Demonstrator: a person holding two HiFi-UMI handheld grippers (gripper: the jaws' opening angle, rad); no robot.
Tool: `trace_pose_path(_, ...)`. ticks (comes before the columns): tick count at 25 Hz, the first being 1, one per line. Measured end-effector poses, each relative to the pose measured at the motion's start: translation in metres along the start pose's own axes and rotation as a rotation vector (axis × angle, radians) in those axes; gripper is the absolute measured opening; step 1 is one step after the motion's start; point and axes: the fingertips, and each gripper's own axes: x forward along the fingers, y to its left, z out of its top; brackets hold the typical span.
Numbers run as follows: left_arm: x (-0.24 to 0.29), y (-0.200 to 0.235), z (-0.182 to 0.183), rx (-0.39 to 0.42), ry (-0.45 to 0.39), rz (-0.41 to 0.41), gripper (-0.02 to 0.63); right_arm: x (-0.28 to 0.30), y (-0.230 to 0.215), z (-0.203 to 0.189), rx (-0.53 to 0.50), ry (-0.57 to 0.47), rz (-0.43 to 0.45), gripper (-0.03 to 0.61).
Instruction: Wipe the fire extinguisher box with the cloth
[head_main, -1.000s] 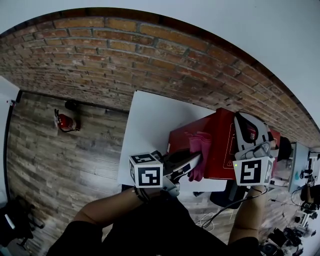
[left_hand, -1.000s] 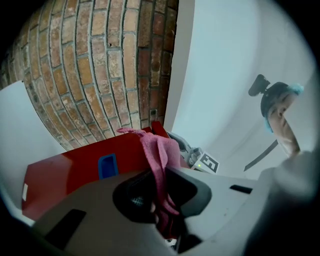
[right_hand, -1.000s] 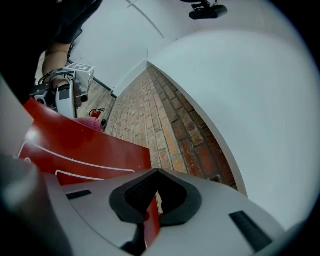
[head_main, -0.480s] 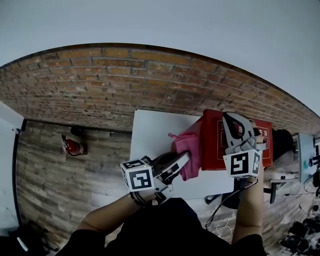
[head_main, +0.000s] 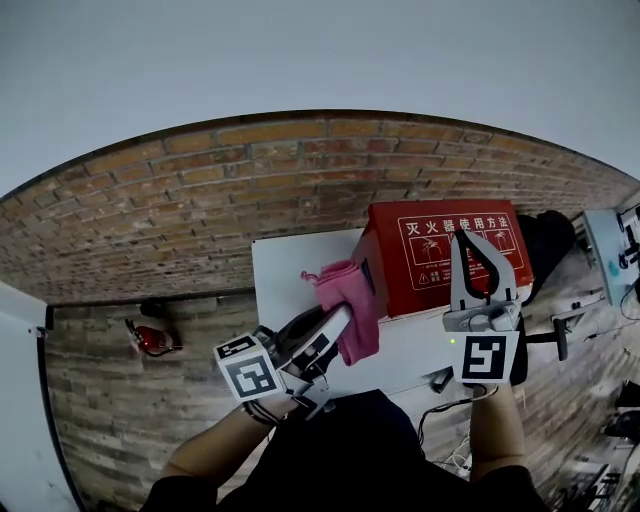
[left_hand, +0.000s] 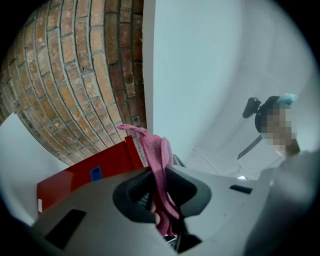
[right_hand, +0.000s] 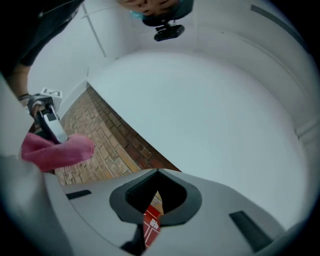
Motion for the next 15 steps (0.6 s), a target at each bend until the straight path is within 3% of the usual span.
trace_pose_path(3, 0.002, -0.01, -0.005, 0.01, 0.019, -0.017, 0.069, -0.023, 0.001, 0.005, 0.134, -0.042, 0.0, 0.018)
trace_pose_path(9, 0.006, -0.032, -0.019, 0.026, 0.024, -0.038, 0.069, -0.061, 0.013, 0.001, 0.376, -0.079, 0.102, 0.018)
trace_pose_path(15, 0.014, -0.051, -0.043, 0.062, -0.018, -0.033, 0.069, -0.096, 0.001, -0.012, 0.462, -0.145, 0.134, 0.018)
